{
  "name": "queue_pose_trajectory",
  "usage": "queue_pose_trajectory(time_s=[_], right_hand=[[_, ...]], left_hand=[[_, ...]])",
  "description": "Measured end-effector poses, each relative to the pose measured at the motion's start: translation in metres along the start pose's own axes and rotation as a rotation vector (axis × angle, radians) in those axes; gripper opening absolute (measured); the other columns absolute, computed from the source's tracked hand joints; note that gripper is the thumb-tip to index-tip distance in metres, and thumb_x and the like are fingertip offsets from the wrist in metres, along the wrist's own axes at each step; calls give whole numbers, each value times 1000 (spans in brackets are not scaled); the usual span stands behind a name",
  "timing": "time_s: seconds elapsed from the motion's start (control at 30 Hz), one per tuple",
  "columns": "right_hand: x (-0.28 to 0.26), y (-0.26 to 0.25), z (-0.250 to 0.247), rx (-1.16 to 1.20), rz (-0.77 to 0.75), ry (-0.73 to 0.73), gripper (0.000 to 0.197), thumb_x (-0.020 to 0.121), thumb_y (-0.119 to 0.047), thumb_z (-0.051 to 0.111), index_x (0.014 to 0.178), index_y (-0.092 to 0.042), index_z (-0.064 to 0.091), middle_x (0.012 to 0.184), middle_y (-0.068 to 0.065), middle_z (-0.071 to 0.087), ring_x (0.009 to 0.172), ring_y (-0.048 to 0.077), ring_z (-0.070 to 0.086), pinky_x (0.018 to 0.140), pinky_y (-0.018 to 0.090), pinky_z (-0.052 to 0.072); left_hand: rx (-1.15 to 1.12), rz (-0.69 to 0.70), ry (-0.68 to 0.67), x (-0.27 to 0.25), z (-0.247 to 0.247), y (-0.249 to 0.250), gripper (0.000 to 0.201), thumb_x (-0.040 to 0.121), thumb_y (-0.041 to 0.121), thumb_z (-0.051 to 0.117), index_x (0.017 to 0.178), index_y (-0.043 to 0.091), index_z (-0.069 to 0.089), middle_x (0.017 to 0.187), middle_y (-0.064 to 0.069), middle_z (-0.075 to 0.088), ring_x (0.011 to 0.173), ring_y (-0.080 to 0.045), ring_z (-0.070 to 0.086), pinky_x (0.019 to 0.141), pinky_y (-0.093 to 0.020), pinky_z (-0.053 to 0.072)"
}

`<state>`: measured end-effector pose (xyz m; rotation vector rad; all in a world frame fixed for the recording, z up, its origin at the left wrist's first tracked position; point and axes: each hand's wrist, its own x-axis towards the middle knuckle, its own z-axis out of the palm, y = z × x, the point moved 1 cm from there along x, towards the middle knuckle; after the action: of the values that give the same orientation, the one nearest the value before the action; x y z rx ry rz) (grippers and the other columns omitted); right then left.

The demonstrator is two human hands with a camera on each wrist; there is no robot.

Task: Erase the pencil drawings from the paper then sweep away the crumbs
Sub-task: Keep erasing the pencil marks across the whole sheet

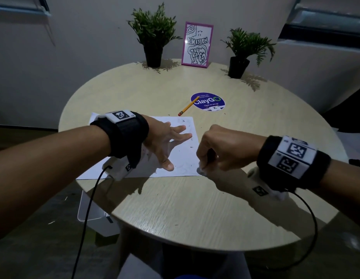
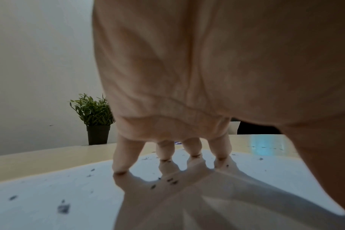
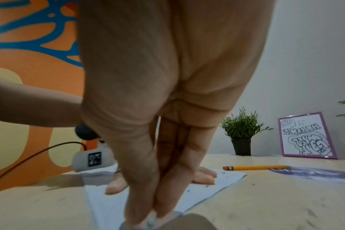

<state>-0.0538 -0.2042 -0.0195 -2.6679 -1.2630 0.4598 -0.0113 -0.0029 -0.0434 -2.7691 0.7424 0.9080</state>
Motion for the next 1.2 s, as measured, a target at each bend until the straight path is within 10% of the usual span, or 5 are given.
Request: queue_pose_trajectory(time_s=[0.63, 0.97, 1.2], right_hand=[[31, 12, -14, -16, 65, 188, 4, 78, -15, 82, 80, -16, 79, 74, -9, 74, 63, -4, 61, 61, 17, 46], [-2, -2, 0, -33, 9, -29, 9, 83, -23, 79, 76, -18, 77, 69, -12, 71, 64, 1, 63, 58, 16, 48], [37, 9, -15, -75, 64, 158, 5, 81, -18, 82, 81, -15, 78, 73, -7, 72, 67, 4, 65, 62, 20, 51]], left_hand=[[-19, 5, -14, -5, -3, 1, 120, 65, 77, 69, 153, 50, -8, 160, 22, -25, 152, -22, -15, 122, -56, 2], [29, -17, -12, 0, 0, 3, 118, 71, 74, 67, 153, 49, -14, 161, 20, -24, 152, -23, -14, 122, -54, 2], [-14, 10, -17, -2, -1, -2, 116, 68, 77, 69, 152, 54, -8, 158, 27, -25, 152, -19, -16, 121, -55, 4]])
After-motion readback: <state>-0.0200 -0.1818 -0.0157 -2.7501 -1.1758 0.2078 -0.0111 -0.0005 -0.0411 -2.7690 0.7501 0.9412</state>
